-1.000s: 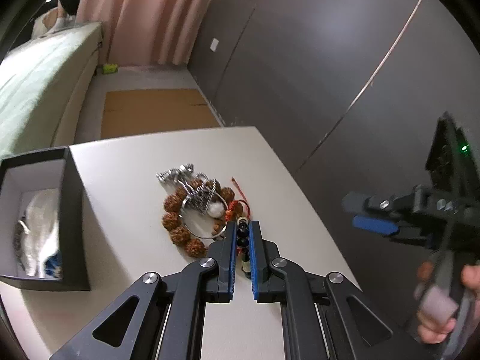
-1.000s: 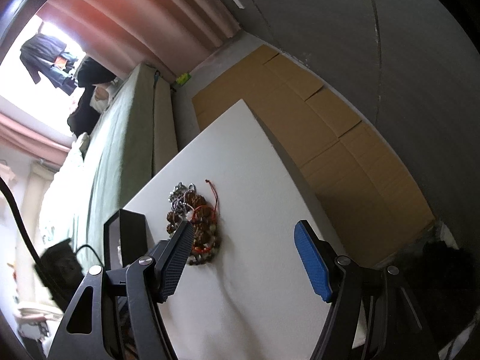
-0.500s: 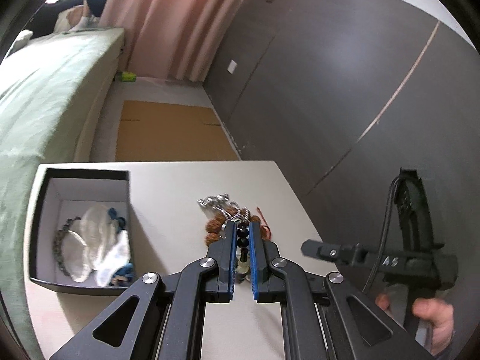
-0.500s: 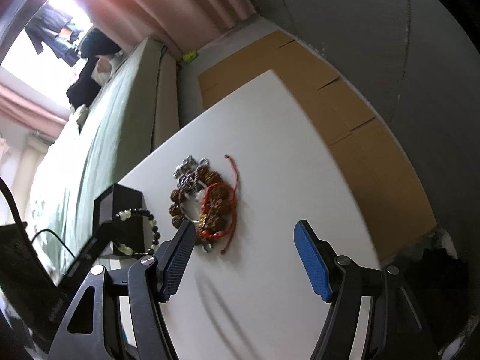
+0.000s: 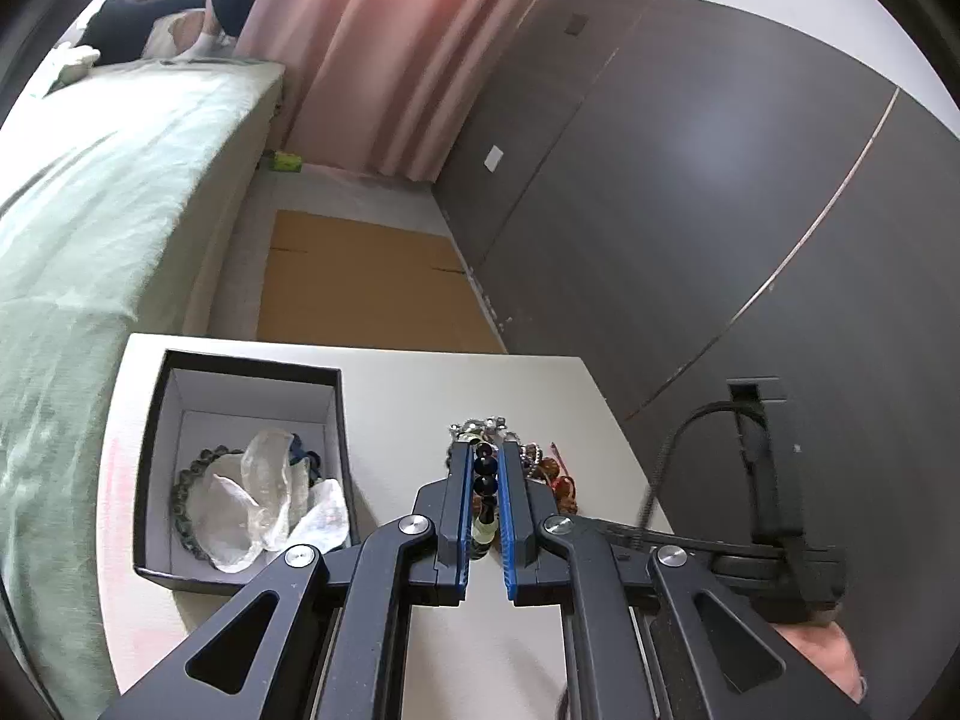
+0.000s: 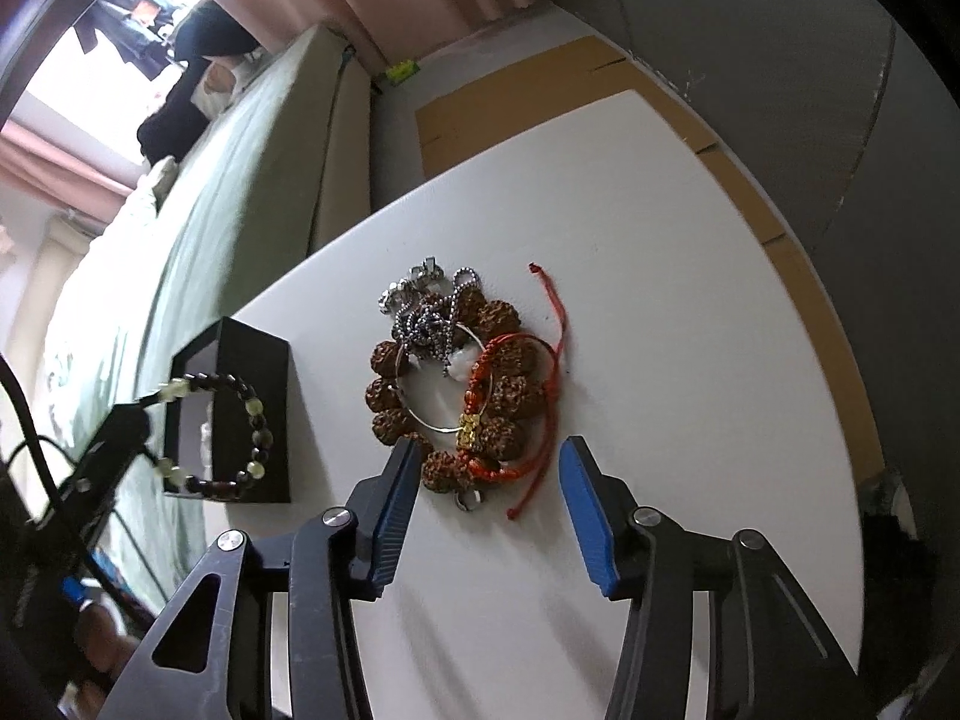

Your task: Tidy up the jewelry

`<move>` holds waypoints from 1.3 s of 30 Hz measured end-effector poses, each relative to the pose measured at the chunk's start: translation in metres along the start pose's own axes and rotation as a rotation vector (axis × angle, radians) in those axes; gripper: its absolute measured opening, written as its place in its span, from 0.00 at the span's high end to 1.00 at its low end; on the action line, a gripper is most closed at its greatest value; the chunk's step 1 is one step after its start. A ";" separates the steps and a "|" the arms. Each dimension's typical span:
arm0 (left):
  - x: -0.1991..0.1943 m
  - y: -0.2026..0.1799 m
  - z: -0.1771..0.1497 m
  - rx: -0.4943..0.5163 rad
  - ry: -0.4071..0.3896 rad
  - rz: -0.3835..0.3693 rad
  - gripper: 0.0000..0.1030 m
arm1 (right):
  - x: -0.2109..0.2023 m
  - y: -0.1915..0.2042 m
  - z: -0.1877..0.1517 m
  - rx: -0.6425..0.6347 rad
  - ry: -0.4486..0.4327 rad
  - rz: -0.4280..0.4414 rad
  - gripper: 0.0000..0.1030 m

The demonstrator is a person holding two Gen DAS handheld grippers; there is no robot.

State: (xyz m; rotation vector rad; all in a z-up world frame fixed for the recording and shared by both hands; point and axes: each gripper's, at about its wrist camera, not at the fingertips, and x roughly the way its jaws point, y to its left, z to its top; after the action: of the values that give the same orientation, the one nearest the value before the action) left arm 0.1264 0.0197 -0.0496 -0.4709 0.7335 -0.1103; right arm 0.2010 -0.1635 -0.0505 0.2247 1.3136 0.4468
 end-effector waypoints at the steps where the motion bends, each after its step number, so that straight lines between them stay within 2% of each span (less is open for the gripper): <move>1: -0.002 0.002 0.001 0.000 -0.001 0.001 0.92 | 0.003 0.002 0.001 -0.003 0.002 -0.007 0.51; 2: -0.003 0.003 0.001 0.000 -0.001 0.003 0.92 | 0.005 0.003 0.002 -0.006 0.003 -0.015 0.52; 7: -0.008 0.006 0.001 -0.002 -0.005 0.009 0.92 | 0.015 0.011 0.002 -0.053 0.013 -0.093 0.71; 13: -0.011 0.006 0.000 -0.006 -0.005 0.010 0.92 | 0.006 0.004 0.001 -0.054 0.016 -0.103 0.72; 23: -0.003 0.001 -0.002 0.003 0.009 0.014 0.92 | -0.003 -0.007 -0.004 -0.035 0.029 -0.067 0.74; 29: 0.001 0.000 -0.002 0.004 0.012 0.017 0.92 | -0.006 -0.007 -0.004 -0.043 0.023 -0.040 0.92; 35: 0.000 0.001 -0.001 0.003 0.007 0.016 0.92 | -0.008 -0.008 -0.004 -0.042 -0.001 -0.034 0.92; 39: -0.005 0.008 0.003 -0.009 -0.010 0.016 0.92 | -0.024 -0.009 -0.001 -0.016 -0.054 0.017 0.92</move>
State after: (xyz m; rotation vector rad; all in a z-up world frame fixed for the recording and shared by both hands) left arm 0.1236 0.0292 -0.0483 -0.4734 0.7286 -0.0895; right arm 0.1975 -0.1822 -0.0330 0.2333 1.2553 0.4625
